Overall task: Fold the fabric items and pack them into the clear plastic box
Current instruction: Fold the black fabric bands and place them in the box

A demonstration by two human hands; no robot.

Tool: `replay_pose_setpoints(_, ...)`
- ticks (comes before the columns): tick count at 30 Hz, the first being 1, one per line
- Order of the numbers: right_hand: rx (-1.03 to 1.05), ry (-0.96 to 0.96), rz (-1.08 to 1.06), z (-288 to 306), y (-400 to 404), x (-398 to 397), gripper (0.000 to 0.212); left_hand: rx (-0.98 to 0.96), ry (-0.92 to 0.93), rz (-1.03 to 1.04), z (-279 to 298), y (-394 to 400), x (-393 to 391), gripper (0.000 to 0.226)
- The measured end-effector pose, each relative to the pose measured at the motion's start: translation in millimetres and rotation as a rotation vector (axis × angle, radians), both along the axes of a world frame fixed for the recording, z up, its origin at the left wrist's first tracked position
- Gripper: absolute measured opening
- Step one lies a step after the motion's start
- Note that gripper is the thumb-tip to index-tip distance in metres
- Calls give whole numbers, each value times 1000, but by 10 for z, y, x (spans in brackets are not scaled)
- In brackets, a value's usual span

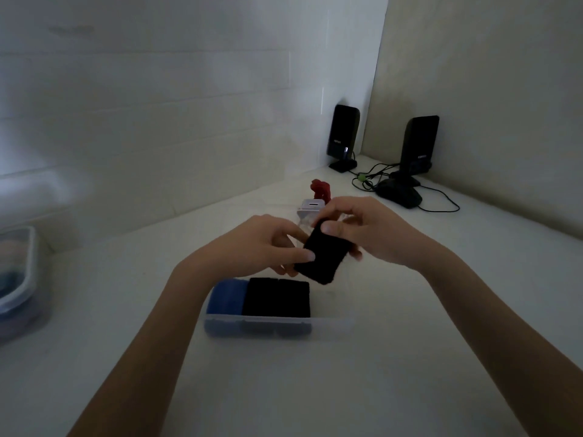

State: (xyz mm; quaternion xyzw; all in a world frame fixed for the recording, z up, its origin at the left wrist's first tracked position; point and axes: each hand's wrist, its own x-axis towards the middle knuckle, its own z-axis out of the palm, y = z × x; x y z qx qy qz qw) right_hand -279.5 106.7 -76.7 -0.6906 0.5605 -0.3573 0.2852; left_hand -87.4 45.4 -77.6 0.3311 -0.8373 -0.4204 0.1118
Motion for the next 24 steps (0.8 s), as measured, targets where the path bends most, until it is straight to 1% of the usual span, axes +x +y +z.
replay_pose_setpoints(3,14,74,12,-5,85,6,11,-66,-5,8,-25,71,54,23)
replay_pose_setpoints(8,-66,251,13,-114,152,134,9,-175,-45,-29,-166,217,79,11)
replay_pose_setpoints(11,-44,263,5,-197,162,163,8,-238,-47,-33,-252,270,117,9)
replay_pose_setpoints(15,-48,316,0,-252,146,170,8,-243,21,-9,-273,310,147,10)
replay_pose_setpoints(18,-81,378,-20,-284,146,198,8,-339,-22,-28,-283,315,141,13)
replay_pose_setpoints(21,-152,502,-27,-292,182,229,6,-344,-76,-50,-324,311,141,16)
replay_pose_setpoints(24,-231,770,-50,-309,245,278,21,-342,-117,-56,-349,303,137,17)
